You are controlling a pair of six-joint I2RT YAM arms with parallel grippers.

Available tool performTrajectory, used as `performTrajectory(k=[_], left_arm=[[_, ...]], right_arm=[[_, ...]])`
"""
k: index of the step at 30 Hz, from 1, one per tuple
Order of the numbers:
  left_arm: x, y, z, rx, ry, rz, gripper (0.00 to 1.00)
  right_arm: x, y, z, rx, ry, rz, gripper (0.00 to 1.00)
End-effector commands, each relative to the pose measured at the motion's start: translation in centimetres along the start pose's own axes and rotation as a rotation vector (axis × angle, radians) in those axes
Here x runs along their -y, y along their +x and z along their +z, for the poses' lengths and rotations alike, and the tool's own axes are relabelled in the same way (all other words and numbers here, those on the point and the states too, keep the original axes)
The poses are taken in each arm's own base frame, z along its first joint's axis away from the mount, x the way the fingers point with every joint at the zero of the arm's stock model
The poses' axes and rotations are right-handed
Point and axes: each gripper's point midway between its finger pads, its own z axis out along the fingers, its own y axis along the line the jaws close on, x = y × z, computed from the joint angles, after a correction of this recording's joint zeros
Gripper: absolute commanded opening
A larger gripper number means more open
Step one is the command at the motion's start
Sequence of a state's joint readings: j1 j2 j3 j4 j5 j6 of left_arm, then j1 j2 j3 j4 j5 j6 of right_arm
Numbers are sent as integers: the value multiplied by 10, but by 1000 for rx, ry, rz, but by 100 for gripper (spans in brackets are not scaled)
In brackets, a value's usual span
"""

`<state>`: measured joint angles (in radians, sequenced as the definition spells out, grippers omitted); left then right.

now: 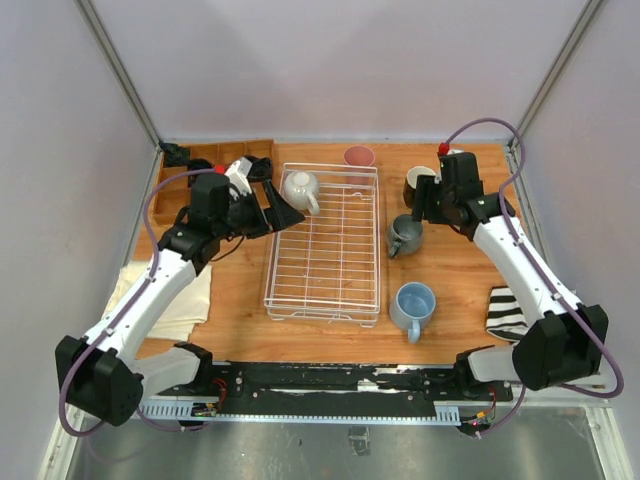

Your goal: Load the cups into the dish rack

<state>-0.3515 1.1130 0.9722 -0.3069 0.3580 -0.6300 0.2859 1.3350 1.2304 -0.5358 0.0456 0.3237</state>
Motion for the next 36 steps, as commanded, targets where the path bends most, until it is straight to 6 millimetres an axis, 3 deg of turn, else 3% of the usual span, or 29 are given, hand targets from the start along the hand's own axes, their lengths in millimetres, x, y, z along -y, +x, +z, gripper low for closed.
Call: performTrajectory(k=[1,4,10,21,29,32,36], left_arm=[[19,7,11,-54,97,-82,100],[28,0,14,-56,111,-71,100],[34,-11,11,-36,110,-46,100],[35,-12,8,-28,104,-53,100],[33,-4,10,-52,113,-61,99],[33,-2,9,-58,118,-60,99],[36,1,9,-81,139,-37,99]], right_arm=[[23,60,7,-224,60,33,61],[27,72,17,-266,78,59,61],[28,77,36,-283,83,114,61],[45,84,70,-301,137,234,60],[43,93,95,-343,126,245,58],[43,97,102,-356,122,245,46],[44,97,102,-352,125,237,16]])
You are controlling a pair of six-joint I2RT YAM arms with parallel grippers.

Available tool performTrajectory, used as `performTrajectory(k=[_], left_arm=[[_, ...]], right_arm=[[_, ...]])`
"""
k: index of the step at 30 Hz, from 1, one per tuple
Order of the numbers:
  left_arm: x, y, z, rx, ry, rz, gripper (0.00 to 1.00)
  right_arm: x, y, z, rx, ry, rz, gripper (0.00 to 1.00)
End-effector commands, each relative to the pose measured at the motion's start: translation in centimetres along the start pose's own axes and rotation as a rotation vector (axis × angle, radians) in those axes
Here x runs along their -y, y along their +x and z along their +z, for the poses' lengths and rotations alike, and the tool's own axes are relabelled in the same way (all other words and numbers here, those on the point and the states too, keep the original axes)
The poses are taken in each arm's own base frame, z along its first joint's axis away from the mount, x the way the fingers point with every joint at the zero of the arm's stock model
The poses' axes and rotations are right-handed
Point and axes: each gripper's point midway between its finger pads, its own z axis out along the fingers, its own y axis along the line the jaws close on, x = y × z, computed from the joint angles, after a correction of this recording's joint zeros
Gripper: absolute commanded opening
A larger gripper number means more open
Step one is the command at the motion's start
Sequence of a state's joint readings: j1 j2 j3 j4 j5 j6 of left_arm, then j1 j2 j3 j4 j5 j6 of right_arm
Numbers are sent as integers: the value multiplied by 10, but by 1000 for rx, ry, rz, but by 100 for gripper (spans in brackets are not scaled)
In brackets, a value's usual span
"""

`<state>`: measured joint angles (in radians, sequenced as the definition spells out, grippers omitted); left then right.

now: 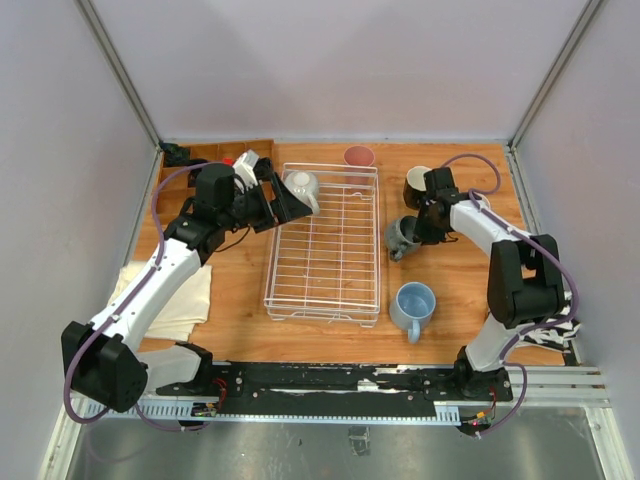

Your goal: Load the cups into the dish rack

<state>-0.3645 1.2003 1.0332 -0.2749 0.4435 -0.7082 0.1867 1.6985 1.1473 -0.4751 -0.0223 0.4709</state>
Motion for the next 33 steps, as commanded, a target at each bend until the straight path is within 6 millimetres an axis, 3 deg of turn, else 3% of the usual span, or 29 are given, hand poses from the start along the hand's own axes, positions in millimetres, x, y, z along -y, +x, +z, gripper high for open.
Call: performTrajectory(k=[1,3,9,11,16,25,30,33], left_arm=[[15,5,-4,-37,64,39,99],[16,10,-3,-66,79,47,99],[32,23,-5,-126,196,27,97],[39,28,-7,-139,256,1,96],[60,29,-14,-150,386,-71,96],[111,18,-29,-128,654,-120,94],[138,16,-26,-125,758,-86,94],[147,17,-17,-130,771,-70,94]], right_arm=[[3,-8,-4,18,-7,26,9],[4,-8,-7,21,-21,25,1],[2,-8,-32,46,-92,23,1],[3,-10,-48,67,-117,35,1],[-7,-30,-110,211,-210,22,0],[-94,-76,-224,505,-746,83,1],[-130,-91,-267,597,-941,73,0],[-146,-97,-278,625,-1008,87,1]])
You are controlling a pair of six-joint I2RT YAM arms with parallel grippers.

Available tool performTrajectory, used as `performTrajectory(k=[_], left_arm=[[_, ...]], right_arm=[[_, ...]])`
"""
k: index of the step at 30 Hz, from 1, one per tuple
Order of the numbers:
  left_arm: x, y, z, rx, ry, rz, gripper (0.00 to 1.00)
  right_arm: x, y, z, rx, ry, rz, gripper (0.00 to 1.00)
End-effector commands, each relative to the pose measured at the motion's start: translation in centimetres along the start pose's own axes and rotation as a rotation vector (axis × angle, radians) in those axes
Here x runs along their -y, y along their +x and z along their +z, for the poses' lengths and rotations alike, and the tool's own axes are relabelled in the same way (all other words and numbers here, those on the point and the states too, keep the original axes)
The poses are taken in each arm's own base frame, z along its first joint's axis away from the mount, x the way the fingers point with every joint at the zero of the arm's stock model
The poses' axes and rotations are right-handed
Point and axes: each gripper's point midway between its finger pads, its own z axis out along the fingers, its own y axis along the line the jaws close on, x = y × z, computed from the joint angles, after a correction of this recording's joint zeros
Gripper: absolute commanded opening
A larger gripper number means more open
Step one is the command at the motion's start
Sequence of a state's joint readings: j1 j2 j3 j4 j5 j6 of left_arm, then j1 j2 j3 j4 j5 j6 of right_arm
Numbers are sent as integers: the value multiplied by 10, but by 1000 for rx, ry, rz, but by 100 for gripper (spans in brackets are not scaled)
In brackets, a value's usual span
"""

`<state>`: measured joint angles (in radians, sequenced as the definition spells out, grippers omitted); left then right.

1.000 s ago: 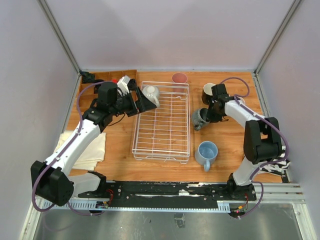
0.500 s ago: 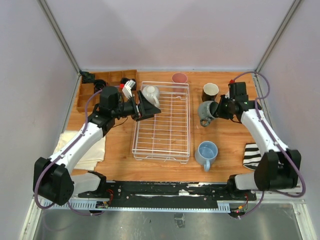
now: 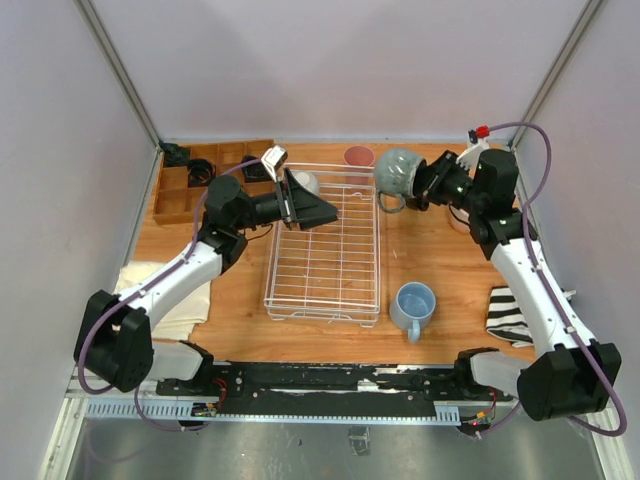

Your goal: Load the cups into the dish rack

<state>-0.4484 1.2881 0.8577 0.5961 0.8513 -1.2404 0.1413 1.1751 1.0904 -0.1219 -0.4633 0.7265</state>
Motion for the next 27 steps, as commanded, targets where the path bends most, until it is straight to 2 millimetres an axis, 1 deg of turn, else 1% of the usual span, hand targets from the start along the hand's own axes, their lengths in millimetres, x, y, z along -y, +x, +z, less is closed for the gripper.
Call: performTrajectory(k=[1,5,7,10,12,18,23,27], left_arm=[[32,-3,17,-17,120,74,94],[37,-7,27,-12,134,96,94],[36,-11,29,-1,133,105,94],[40,-15,31,24,157,107,94],[42,-17,34,22,168,104,94],[38,-21,41,23,156,97,94],[32,-24,45,30,138,85,94],[27,-26,46,44,124,80,95]], right_arm=[[-78,-30,0,114,-283,24,1],[-97,-28,10,120,-338,39,0],[-107,-26,13,117,-359,34,1],[-118,-22,18,106,-385,29,1],[-123,-20,21,105,-399,32,1],[-137,-15,29,95,-436,27,1],[-145,-12,36,90,-458,32,1],[-147,-16,36,100,-454,15,1]])
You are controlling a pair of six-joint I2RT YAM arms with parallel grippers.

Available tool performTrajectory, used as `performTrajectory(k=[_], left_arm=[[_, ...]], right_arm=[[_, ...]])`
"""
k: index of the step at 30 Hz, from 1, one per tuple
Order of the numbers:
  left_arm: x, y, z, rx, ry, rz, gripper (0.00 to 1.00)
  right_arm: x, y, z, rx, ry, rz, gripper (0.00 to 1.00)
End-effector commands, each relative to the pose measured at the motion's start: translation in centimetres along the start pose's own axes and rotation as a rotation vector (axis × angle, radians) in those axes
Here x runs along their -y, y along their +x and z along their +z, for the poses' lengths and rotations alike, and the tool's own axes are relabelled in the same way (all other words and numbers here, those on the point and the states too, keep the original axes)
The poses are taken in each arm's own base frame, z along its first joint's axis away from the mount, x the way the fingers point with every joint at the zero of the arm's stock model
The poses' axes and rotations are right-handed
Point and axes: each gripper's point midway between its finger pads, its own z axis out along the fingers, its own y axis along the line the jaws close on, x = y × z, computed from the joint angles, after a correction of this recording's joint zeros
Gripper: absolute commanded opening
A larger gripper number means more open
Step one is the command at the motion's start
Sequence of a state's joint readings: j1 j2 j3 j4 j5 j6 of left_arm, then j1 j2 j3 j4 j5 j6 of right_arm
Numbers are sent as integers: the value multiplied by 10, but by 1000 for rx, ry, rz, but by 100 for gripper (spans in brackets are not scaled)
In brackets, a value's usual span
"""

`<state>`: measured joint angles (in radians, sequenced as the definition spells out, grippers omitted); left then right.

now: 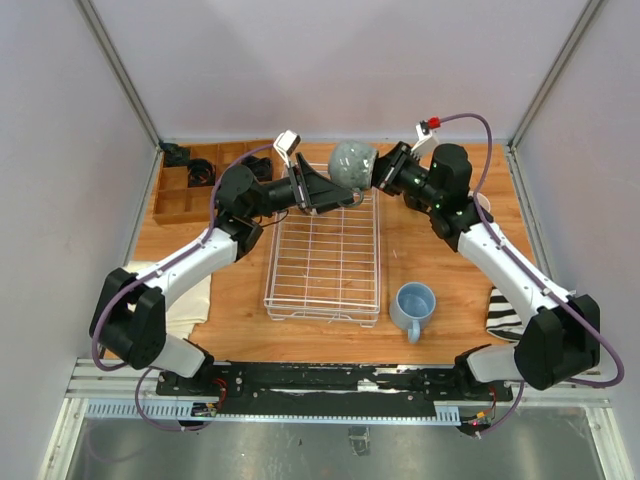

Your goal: Load the cups into the dish rack

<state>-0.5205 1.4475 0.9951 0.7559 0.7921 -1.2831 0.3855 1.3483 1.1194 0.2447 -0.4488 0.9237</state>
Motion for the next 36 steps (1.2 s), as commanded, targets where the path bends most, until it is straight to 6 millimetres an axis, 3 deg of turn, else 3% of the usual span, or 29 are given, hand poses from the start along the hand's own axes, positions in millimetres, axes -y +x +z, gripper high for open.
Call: performTrajectory(k=[1,8,18,28,36], left_arm=[[8,-8,6,32,24,32,95],[24,-16,10,54,102,1,94],[16,-9,11,34,68,-58,93],[46,-21,4,110,205,-121,88],[55,-21,3,119,219,-83,79]], right_arm=[[-60,-38,-5,107,-167,-69,1],[-55,-27,2,107,-178,-85,1],[-50,-15,10,102,-181,-145,1],[-37,-4,10,137,-184,-167,0],[-18,1,9,139,-107,-150,1]])
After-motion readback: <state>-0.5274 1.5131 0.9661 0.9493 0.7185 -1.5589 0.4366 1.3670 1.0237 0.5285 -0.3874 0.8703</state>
